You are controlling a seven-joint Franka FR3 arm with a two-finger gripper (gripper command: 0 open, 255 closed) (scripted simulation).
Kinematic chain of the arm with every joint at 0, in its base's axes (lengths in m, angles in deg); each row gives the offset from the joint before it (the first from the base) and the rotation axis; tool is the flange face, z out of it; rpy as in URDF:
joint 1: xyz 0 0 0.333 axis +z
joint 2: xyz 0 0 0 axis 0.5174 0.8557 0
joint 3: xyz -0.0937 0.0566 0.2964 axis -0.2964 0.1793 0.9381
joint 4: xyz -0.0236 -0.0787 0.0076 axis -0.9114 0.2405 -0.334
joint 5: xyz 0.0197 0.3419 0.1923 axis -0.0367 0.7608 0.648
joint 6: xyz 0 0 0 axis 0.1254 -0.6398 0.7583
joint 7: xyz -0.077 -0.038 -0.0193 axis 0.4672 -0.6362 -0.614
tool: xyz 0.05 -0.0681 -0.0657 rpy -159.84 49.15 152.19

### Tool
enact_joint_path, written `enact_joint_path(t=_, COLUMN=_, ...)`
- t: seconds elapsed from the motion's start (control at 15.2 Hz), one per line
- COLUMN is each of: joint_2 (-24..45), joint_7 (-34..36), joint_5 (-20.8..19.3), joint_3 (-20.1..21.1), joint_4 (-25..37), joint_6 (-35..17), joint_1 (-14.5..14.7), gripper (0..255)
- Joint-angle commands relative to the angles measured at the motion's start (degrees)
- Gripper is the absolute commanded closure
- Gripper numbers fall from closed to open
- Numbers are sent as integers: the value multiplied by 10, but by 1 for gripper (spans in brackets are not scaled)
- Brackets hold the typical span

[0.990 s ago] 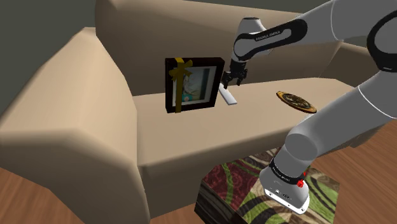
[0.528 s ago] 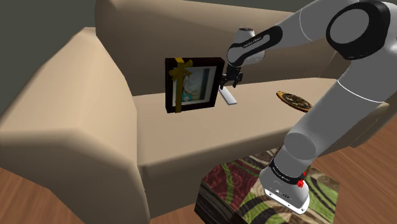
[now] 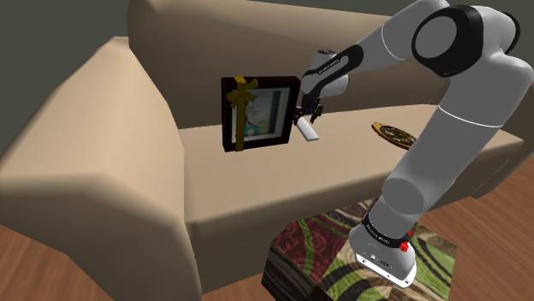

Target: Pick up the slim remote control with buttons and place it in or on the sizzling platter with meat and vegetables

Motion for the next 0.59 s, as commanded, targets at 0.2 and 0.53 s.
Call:
enact_joint_path(t=0.2, joint_2=9, joint_7=-1, joint_5=2, joint_3=0, joint_4=-2, joint_6=-10, joint_1=0, gripper=0)
enact_joint_path(t=0.53, joint_2=9, joint_7=-1, joint_5=2, joint_3=0, joint_4=-1, joint_6=-10, joint_1=0, gripper=255)
